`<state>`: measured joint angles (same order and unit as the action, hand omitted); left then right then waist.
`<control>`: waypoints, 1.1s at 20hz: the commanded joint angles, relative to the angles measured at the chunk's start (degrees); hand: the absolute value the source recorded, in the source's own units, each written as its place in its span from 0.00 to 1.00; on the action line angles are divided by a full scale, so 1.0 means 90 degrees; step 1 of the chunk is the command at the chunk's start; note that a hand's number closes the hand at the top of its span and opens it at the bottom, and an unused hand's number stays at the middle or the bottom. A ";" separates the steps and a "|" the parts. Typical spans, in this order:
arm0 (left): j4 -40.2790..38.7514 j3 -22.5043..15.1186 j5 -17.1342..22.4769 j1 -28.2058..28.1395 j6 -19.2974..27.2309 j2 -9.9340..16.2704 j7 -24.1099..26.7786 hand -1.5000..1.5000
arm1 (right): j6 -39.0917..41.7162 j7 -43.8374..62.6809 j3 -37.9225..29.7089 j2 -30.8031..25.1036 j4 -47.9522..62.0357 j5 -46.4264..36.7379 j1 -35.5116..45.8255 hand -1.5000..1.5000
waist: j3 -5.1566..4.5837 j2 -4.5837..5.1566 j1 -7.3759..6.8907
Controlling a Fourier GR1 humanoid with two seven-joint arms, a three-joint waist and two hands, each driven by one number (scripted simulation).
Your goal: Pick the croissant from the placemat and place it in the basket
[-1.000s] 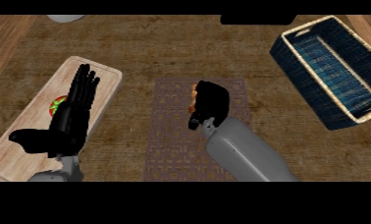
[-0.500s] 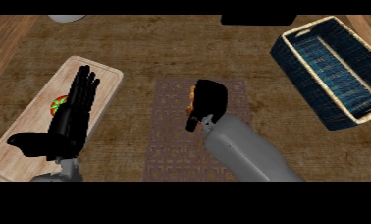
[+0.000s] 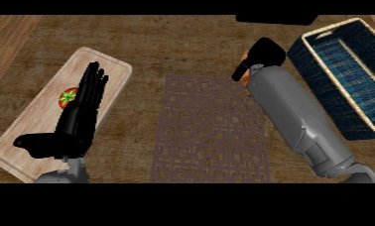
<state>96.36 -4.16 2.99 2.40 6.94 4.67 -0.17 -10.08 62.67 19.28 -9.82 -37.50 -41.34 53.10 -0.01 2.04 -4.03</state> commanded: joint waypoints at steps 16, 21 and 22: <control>-0.0247 -0.0010 -0.0029 0.0244 -0.0048 -0.0004 -0.0064 0.50 | -0.3221 0.1583 -0.0870 -0.0044 0.1505 -0.2151 0.3121 1.00 | -0.0019 -0.0085 -0.0116; -0.0176 0.0043 -0.0139 0.0159 0.0072 0.0026 -0.0041 0.50 | -0.3239 0.2046 -0.1158 0.0077 0.1951 -0.2463 0.3550 1.00 | -0.0016 -0.0118 -0.0003; -0.0197 0.0107 -0.0009 0.0138 -0.0001 0.0027 -0.0017 0.50 | -0.3087 0.2222 -0.1190 0.0071 0.1987 -0.2539 0.3733 1.00 | -0.0020 -0.0153 0.0058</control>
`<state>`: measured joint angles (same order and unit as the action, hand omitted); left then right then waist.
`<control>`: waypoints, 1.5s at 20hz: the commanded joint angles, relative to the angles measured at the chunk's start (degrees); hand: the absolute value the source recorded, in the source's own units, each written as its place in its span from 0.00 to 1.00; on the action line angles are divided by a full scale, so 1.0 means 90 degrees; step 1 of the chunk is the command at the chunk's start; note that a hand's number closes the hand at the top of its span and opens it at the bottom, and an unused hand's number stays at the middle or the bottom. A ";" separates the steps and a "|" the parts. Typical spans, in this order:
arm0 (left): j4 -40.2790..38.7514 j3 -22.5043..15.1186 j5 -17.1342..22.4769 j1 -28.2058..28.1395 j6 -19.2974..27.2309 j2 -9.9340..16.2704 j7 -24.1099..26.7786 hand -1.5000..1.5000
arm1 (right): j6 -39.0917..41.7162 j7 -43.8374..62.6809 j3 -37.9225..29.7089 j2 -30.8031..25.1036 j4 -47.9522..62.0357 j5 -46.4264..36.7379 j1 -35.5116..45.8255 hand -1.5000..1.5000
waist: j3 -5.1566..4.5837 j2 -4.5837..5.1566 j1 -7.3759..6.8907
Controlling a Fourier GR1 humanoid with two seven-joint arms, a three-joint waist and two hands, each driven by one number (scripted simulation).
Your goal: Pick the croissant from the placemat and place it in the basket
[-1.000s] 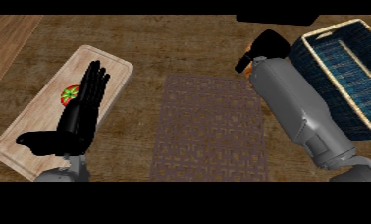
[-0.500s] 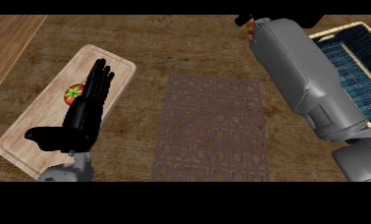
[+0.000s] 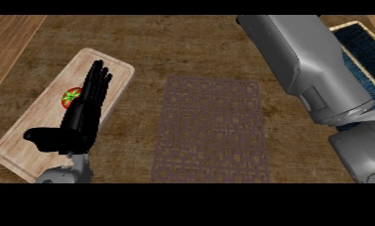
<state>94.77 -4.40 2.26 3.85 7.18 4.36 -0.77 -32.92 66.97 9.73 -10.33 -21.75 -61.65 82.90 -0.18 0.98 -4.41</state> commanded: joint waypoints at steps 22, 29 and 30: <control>0.0163 0.0396 0.0179 -0.0416 0.0017 0.0127 0.0006 0.50 | -0.0281 0.1654 -0.0614 -0.0706 0.1342 -0.0863 0.0070 1.00 | 0.0016 -0.0176 0.0603; 0.0296 0.0345 0.0051 -0.0613 0.0117 0.0079 0.0071 0.50 | -0.0052 0.1507 -0.0753 -0.0812 0.1226 -0.0831 -0.0336 1.00 | 0.0017 -0.0224 0.0680; 0.0305 0.0421 0.0060 -0.0372 0.0181 0.0135 -0.0249 0.50 | -0.0065 0.1531 -0.0765 -0.0596 0.1225 -0.0817 -0.0479 1.00 | 0.0019 -0.0204 0.0660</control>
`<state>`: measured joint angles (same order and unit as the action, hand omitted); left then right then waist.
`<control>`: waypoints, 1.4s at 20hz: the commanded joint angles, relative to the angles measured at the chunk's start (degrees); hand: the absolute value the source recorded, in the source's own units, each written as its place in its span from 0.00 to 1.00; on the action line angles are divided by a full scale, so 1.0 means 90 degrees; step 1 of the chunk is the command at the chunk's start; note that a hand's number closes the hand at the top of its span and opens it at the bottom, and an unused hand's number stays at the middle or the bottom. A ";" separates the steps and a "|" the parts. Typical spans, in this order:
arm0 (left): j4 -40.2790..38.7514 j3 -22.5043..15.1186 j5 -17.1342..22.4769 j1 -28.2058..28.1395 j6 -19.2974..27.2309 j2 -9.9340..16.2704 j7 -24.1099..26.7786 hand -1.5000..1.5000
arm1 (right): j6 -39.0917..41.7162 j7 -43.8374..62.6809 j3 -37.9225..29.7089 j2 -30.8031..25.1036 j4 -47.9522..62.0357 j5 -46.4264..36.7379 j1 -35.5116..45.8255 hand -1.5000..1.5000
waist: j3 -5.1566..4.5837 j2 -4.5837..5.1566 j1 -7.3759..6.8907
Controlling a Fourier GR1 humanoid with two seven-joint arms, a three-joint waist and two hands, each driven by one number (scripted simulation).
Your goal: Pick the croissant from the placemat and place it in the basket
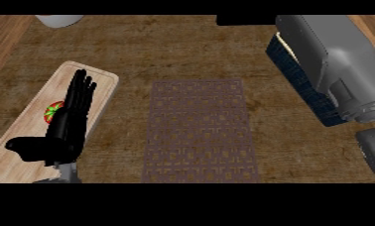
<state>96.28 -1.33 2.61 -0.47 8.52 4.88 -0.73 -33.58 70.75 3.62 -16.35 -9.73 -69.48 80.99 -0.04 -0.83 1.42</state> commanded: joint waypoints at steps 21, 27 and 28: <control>-0.0159 0.0001 -0.0040 -0.0185 -0.0081 -0.0101 0.0326 0.50 | -0.0537 0.0923 -0.0603 -0.0381 -0.1855 0.0010 -0.2353 1.00 | -0.0006 0.0008 0.0072; 0.0333 0.0019 0.0017 0.0038 -0.0068 0.0010 -0.0279 0.50 | -0.0204 0.0483 -0.0895 -0.0400 -0.2688 0.0184 -0.3211 0.00 | 0.0001 0.0021 -0.0010; 0.0001 0.0000 -0.0083 0.0144 0.0037 -0.0095 -0.0169 0.50 | 0.0023 0.0405 -0.0872 -0.0384 -0.3087 0.0243 -0.3384 0.00 | -0.0003 0.0002 0.0075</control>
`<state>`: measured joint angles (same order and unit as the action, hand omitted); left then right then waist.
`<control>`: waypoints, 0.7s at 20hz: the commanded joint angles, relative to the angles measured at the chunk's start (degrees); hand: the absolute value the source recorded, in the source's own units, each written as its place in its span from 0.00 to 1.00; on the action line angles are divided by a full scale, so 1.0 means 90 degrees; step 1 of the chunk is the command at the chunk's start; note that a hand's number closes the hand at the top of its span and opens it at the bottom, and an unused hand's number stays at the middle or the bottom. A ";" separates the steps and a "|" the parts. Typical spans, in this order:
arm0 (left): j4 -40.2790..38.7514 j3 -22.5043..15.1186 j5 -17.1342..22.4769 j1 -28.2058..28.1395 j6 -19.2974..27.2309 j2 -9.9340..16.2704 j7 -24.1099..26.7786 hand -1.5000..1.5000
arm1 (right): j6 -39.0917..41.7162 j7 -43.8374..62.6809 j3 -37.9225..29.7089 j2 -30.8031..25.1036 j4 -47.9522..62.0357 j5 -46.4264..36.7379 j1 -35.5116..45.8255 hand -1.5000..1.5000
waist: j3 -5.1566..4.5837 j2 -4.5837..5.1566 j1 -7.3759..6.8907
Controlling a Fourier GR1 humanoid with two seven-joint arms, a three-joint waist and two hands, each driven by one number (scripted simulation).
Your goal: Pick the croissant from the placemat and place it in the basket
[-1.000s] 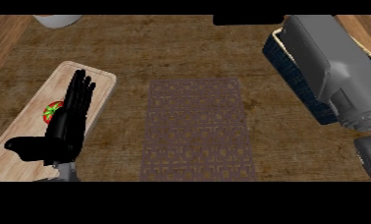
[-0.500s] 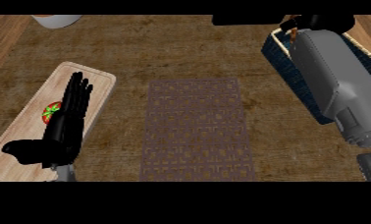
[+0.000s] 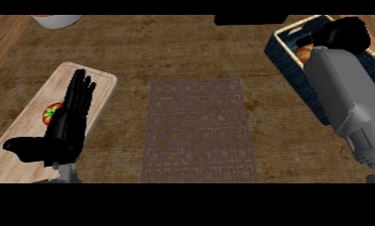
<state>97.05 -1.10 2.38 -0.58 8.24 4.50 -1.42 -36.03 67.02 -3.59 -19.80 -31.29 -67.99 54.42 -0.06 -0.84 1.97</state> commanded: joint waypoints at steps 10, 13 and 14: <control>0.0184 -0.0025 -0.0004 -0.0227 -0.0088 0.0023 -0.0098 0.50 | -0.0095 0.1026 -0.0166 -0.0024 -0.2746 -0.1069 -0.1286 0.00 | -0.0001 0.0026 -0.0089; 0.0432 -0.0005 0.0000 -0.0254 -0.0044 0.0032 -0.0191 0.50 | 0.0000 0.1346 -0.0163 -0.0009 -0.3258 -0.1951 -0.1535 0.00 | -0.0004 0.0017 -0.0087; 0.0174 -0.0070 -0.0106 -0.0222 -0.0059 -0.0018 0.0087 0.50 | 0.0207 0.1397 -0.0222 0.0064 -0.3532 -0.2058 -0.1637 0.00 | -0.0005 0.0028 -0.0072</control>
<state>99.23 -1.57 2.02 -2.27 7.73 4.45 -1.82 -35.59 67.88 -5.65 -19.76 -55.76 -80.24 42.06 -0.08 -0.58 1.10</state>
